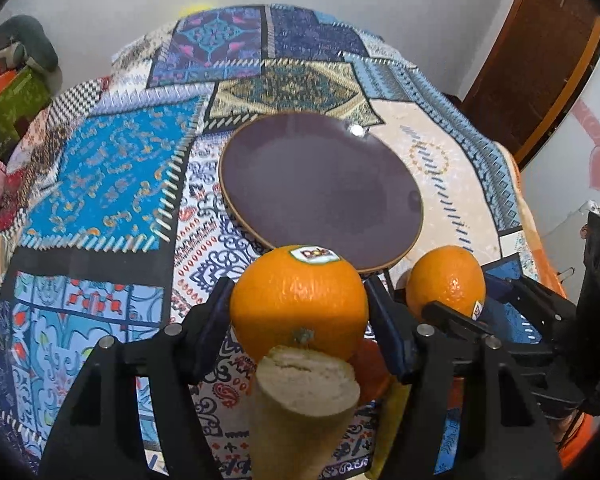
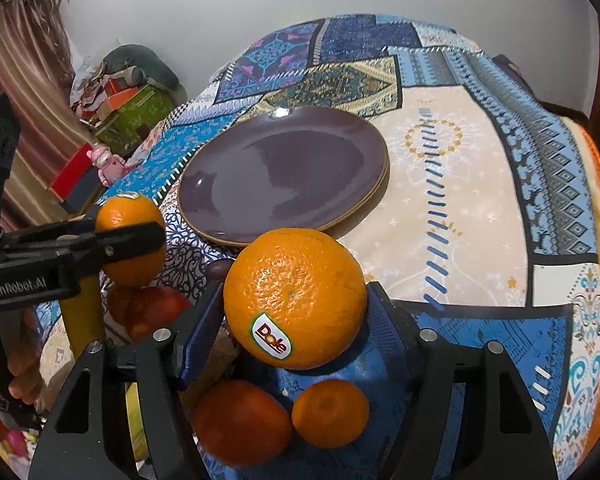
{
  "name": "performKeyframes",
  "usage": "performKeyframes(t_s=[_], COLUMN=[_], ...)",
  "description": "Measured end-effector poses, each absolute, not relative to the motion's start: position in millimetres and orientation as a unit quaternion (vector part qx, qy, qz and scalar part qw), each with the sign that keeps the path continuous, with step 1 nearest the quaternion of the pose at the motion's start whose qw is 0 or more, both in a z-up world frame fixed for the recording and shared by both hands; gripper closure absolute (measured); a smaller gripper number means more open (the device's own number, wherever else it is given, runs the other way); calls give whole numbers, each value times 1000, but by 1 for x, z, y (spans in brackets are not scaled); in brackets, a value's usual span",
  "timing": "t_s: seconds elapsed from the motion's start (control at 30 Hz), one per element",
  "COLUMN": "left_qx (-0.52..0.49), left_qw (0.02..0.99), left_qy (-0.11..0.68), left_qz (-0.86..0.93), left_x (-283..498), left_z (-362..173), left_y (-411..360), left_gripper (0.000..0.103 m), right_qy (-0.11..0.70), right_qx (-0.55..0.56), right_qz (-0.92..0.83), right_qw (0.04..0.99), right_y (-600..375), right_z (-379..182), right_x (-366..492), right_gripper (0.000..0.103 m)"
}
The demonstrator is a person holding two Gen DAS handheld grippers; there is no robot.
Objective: Organize fruits
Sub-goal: 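Lift both held oranges and carry them over the dark plate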
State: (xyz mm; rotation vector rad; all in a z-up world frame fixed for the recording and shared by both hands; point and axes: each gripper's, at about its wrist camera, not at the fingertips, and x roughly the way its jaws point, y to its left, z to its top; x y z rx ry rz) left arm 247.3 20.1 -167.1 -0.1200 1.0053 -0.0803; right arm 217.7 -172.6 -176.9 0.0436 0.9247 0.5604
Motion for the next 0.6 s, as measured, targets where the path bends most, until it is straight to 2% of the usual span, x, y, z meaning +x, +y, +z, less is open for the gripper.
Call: performKeyframes(t_s=[0.6], left_qx=[-65], left_qw=[907], left_qy=[414], left_qz=[-47], left_x=[237], left_z=[-103], left_y=[21], left_gripper=[38], right_qy=[379], right_qx=[15], right_qz=[253], right_qw=[890], right_y=[-177], right_z=[-131], right_x=[218], right_gripper=[36])
